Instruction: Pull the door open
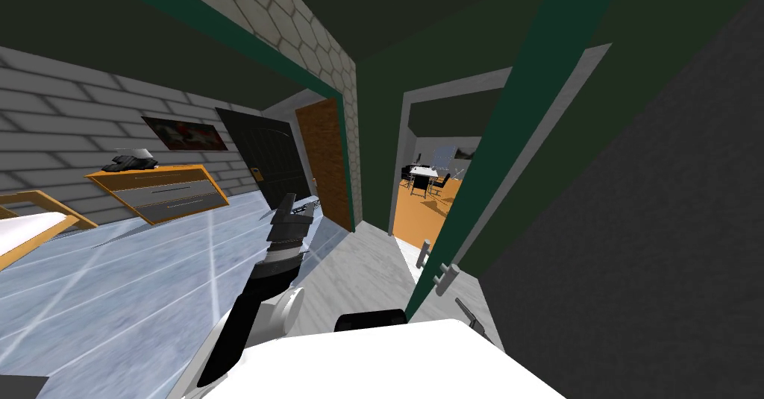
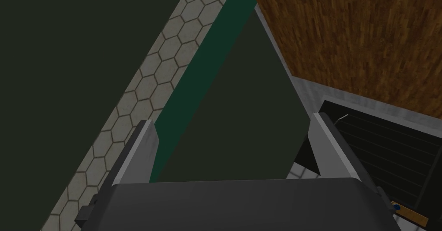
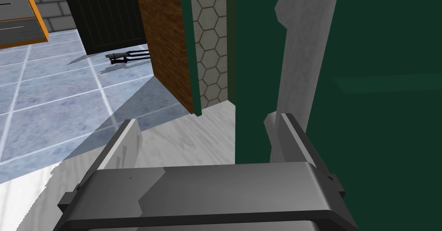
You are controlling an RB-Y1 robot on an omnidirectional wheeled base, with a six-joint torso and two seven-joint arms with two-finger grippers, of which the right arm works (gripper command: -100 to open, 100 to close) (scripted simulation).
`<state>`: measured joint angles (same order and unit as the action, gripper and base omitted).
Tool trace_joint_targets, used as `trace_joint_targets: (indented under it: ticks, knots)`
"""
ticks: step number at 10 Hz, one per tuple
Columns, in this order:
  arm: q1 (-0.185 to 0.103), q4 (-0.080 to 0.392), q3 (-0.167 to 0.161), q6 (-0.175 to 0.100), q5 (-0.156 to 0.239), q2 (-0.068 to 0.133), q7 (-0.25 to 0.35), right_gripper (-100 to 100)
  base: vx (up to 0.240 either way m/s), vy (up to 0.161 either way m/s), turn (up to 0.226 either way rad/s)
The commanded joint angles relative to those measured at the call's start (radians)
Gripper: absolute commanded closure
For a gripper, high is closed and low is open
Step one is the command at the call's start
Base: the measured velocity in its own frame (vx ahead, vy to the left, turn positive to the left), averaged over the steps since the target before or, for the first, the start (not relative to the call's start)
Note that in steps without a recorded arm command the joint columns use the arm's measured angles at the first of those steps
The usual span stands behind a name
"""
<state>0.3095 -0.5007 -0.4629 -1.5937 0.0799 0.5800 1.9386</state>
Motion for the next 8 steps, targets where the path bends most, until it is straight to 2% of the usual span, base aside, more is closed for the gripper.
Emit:
trace_joint_targets:
  ticks: [1,5,8]
  knots:
    - [0.0,0.0,0.0,0.0,0.0,0.0,0.0,-100,0.0,0.0,0.0]
    - [0.0,0.0,0.0,0.0,0.0,0.0,0.0,-100,0.007,0.002,0.006]
    - [-0.028,0.051,-0.012,0.0,-0.014,-0.004,0.004,-100,0.123,0.077,-0.092]
